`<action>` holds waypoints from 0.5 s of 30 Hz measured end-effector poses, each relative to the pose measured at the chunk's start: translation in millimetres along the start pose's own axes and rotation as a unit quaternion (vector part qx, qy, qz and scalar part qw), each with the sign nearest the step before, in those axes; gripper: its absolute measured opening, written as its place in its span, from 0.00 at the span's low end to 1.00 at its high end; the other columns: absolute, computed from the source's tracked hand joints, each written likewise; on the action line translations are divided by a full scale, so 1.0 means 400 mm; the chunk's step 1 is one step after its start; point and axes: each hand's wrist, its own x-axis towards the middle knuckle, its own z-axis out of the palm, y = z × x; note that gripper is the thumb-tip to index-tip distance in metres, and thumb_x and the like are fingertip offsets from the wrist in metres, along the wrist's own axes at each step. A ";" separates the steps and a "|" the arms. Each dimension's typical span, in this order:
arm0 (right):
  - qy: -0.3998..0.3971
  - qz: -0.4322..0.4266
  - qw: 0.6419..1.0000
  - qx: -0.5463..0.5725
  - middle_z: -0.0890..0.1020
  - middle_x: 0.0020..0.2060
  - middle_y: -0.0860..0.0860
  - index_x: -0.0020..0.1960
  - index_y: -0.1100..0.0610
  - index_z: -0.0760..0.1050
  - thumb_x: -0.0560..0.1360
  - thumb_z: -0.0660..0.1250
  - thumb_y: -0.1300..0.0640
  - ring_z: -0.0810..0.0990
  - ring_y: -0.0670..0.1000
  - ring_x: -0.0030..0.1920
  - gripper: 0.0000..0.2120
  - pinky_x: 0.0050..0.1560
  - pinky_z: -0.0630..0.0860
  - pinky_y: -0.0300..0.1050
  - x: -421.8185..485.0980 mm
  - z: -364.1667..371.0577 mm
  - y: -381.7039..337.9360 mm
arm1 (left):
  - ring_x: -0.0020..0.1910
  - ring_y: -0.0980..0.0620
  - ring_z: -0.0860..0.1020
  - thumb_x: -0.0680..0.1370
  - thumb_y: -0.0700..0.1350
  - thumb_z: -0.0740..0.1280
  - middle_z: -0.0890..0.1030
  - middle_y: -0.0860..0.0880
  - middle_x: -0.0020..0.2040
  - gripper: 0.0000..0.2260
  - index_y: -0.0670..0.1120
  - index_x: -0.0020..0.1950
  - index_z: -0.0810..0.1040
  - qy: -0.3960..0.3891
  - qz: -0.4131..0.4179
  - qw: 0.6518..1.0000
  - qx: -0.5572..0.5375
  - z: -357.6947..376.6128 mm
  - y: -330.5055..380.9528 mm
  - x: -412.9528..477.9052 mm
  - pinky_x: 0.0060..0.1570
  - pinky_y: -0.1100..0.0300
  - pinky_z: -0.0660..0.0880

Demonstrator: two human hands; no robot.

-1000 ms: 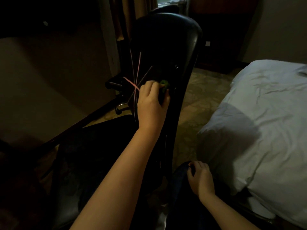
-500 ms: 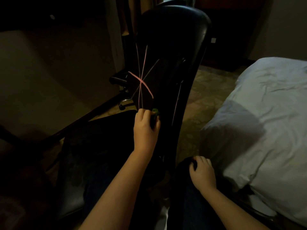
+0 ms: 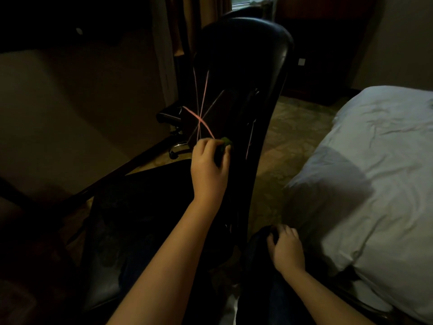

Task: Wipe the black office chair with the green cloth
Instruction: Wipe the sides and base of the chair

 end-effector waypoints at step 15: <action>0.002 -0.006 0.999 0.053 0.80 0.49 0.53 0.52 0.58 0.78 0.75 0.67 0.60 0.74 0.55 0.54 0.06 0.55 0.73 0.50 0.006 -0.010 0.002 | 0.53 0.47 0.77 0.78 0.41 0.69 0.79 0.43 0.53 0.09 0.37 0.54 0.80 0.037 0.129 0.991 -0.014 0.030 0.178 0.188 0.53 0.52 0.76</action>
